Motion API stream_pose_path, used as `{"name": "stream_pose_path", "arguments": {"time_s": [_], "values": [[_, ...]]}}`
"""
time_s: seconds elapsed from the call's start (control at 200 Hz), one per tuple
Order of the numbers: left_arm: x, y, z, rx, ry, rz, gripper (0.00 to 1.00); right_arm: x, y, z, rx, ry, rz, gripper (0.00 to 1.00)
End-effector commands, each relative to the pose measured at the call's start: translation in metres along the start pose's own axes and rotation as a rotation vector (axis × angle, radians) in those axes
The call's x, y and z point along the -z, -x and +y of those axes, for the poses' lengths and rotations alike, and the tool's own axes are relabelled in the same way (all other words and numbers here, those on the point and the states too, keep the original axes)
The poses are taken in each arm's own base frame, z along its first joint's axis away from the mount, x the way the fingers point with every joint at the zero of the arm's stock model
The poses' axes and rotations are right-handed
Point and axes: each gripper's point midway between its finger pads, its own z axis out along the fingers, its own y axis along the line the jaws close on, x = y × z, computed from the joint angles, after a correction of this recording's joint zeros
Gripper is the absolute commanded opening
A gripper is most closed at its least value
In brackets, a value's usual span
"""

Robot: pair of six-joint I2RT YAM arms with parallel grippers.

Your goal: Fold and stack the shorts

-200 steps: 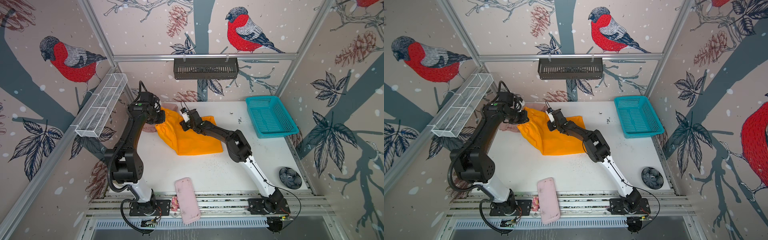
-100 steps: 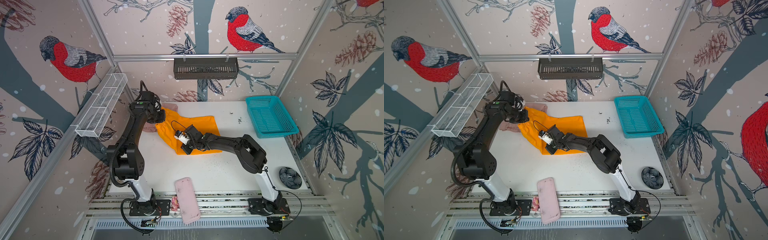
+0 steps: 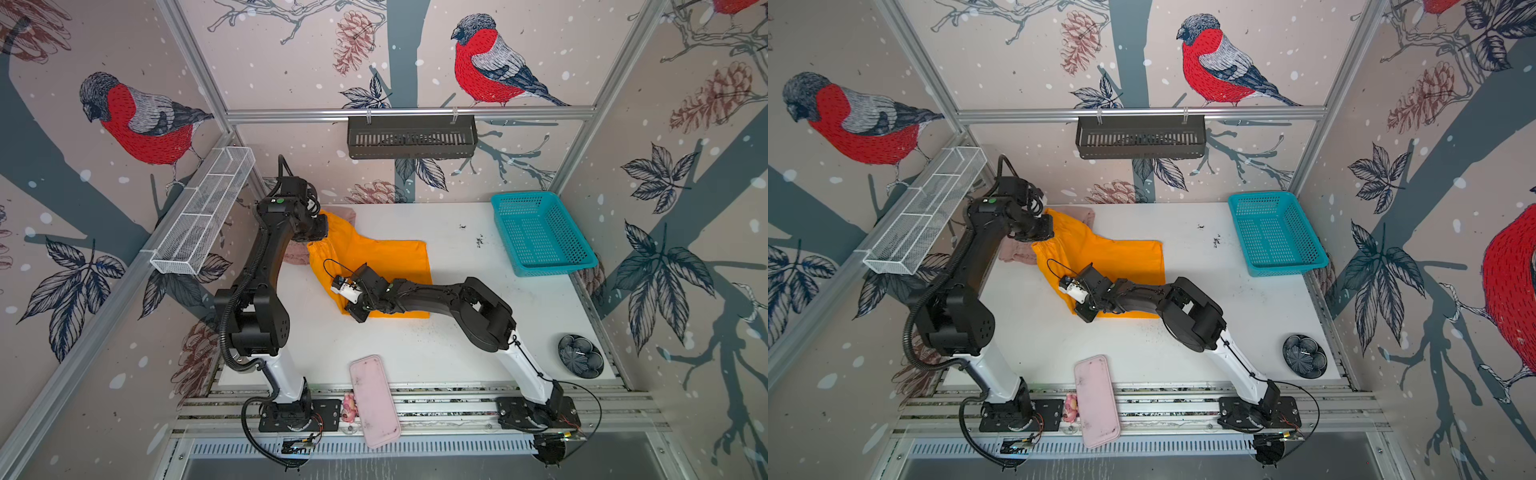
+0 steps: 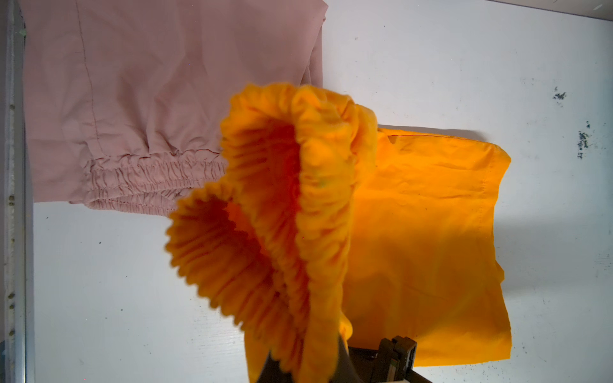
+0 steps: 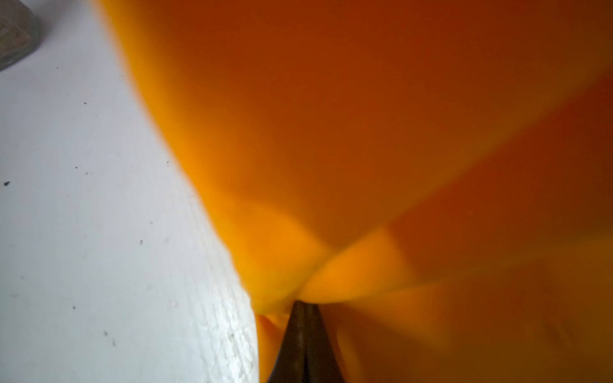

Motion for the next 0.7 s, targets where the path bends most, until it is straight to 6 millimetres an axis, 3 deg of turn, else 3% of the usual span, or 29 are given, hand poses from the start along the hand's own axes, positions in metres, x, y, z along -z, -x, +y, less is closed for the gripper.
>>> {"name": "stream_pose_path", "arguments": {"time_s": [0.0,0.105,0.185,0.36,0.485,0.585,0.695], "values": [[0.004,0.002,0.007,-0.014,0.039,0.01,0.0,0.019,0.026,-0.01,-0.046,-0.047,-0.084,0.15],[0.006,0.004,-0.003,-0.027,0.013,0.011,0.0,0.062,0.04,-0.02,-0.077,-0.055,-0.176,0.26],[0.005,0.003,-0.014,-0.045,0.007,0.016,0.0,0.095,0.027,-0.033,-0.093,-0.104,-0.179,0.28],[-0.003,-0.006,-0.039,-0.076,-0.002,0.048,0.0,0.147,-0.067,-0.048,-0.16,-0.256,-0.066,0.19],[-0.006,-0.006,-0.054,-0.08,-0.016,0.048,0.0,0.164,-0.126,-0.047,-0.234,-0.309,0.001,0.1],[-0.005,-0.004,-0.068,-0.088,-0.027,0.041,0.0,0.169,-0.152,-0.049,-0.284,-0.35,0.017,0.04],[-0.006,-0.005,-0.089,-0.113,-0.03,0.044,0.0,0.169,-0.164,-0.049,-0.329,-0.357,0.006,0.03]]}}
